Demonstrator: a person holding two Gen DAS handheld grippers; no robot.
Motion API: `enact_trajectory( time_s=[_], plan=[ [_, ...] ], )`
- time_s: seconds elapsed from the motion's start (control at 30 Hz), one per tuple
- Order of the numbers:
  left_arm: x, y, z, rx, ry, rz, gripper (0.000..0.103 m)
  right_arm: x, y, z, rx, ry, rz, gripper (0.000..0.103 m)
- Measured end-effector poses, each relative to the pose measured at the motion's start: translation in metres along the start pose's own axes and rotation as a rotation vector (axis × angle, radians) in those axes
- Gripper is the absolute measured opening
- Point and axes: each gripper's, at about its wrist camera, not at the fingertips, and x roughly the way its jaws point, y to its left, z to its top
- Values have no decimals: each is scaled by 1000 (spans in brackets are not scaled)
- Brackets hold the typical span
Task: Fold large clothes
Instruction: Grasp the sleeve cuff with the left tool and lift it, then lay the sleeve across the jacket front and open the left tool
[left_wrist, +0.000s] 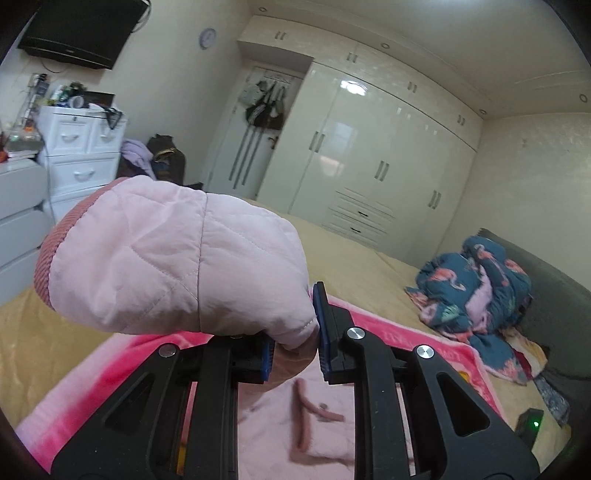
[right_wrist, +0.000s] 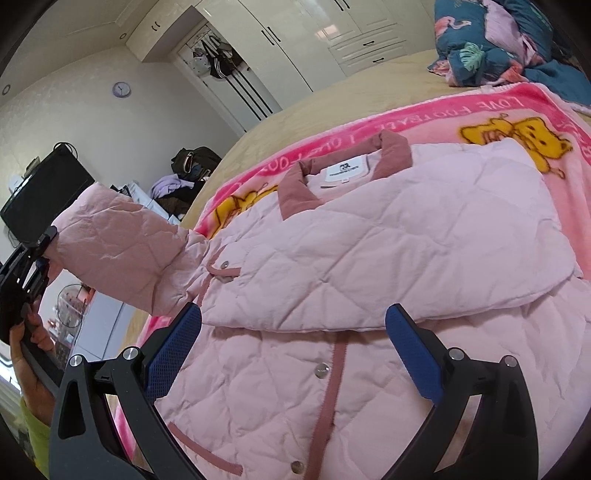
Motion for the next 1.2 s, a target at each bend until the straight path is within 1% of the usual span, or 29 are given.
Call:
enact_trajectory(
  time_s=[0.17,0.27,0.47,0.6,0.73,0.8,0.87,1.0,1.03,1.13,1.2],
  plan=[
    [-4,-16,-7,3,14,-70,11,-10,-13,0,7,-2,-10,99],
    [-5,-26,-12,15,19,-96,11,-19,-25,-1,25,-15,-14,99],
    [-2,-49,-21,50,42,-173,11,-35,-48,-2,68,-34,-23,99],
    [1,-76,-36,129,61,-231,11,-47,-64,-3,86,-35,-44,99],
    [16,-113,-69,262,135,-302,12,-62,-83,-2,119,-64,-75,99],
    [25,-127,-87,324,181,-330,13,-72,-95,-2,148,-83,-94,99],
    [37,-140,-113,393,242,-355,13,-79,-106,-2,171,-94,-104,99],
    [59,-160,-157,489,373,-367,13,-88,-121,-3,219,-108,-119,99],
    [61,-163,-166,507,395,-370,13,-89,-124,-3,229,-110,-118,99],
    [69,-174,-196,609,451,-358,13,-92,-131,-2,267,-119,-110,99],
    [72,-177,-208,632,480,-368,15,-94,-135,-3,281,-125,-106,99]
  ],
)
